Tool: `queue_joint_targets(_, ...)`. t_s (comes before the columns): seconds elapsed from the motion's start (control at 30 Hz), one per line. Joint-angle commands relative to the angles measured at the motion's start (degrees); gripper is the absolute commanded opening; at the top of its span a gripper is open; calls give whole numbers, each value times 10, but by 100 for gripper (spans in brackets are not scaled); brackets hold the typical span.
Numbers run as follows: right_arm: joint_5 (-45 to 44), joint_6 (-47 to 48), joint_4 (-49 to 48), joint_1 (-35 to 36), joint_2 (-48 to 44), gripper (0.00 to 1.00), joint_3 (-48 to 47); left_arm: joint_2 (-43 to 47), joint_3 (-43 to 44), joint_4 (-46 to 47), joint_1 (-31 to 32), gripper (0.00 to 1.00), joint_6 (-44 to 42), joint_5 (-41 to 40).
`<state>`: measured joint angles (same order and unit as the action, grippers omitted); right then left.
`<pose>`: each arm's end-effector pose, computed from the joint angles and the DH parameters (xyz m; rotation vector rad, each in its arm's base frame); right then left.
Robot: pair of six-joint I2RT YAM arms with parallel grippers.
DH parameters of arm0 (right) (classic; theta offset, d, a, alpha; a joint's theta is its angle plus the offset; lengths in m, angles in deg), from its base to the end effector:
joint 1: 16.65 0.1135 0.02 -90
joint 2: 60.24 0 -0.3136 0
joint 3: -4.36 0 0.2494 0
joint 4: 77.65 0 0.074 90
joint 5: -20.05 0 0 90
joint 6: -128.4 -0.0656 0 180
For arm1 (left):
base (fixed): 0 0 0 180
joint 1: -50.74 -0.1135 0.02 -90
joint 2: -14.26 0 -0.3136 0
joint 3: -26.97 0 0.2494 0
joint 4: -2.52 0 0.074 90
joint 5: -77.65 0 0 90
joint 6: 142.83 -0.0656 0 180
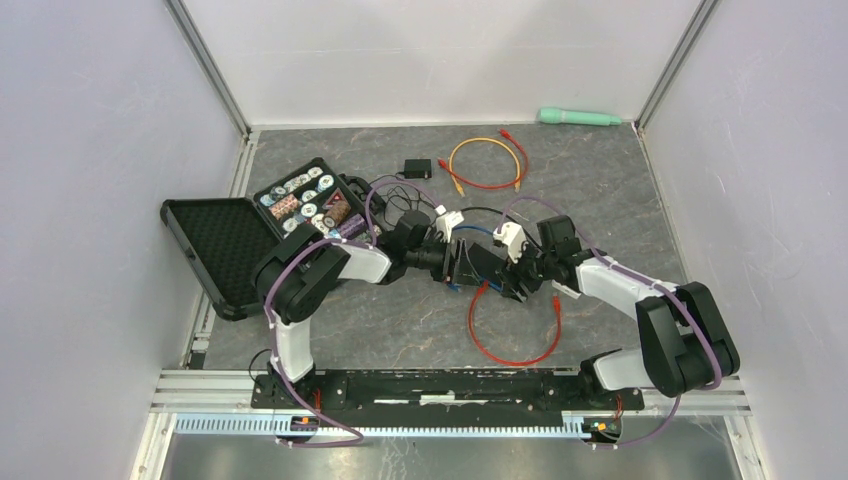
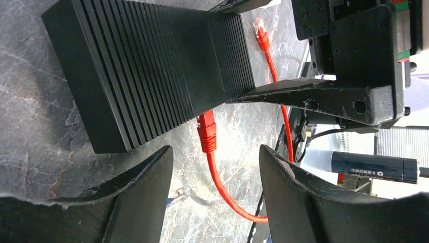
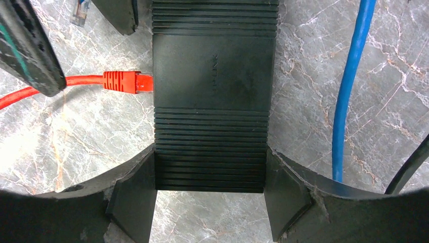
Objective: Pull the plug from the switch port
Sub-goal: Pull the connector from the switch port.
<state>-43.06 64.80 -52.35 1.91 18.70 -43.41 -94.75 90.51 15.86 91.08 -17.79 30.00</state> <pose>0.2242 0.1066 0.1817 -1.1124 2.2215 0.5400 0.2769 -0.2931 0.1671 0.6053 2.3012 -1.4997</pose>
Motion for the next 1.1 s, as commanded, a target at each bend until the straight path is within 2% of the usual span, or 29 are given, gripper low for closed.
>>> queue_joint_targets(0.0, 43, -14, -31, -7, -1, 0, -25, -15, 2, 56, 1, 69, 50, -1)
queue_joint_targets(0.27, 55, -16, -32, -12, -3, 0, -22, -58, 9, 102, 5, 68, 113, -6)
queue_joint_targets(0.6, 48, -19, -35, -16, 3, 0, -22, -71, -29, 212, 18, 53, 190, -24)
queue_joint_targets(0.9, 49, -45, -54, -17, 12, 0, -25, -92, -40, 270, 22, 55, 226, -37)
queue_joint_targets(1.07, 53, -45, -54, -18, 18, 0, -25, -101, -38, 292, 22, 52, 231, -39)
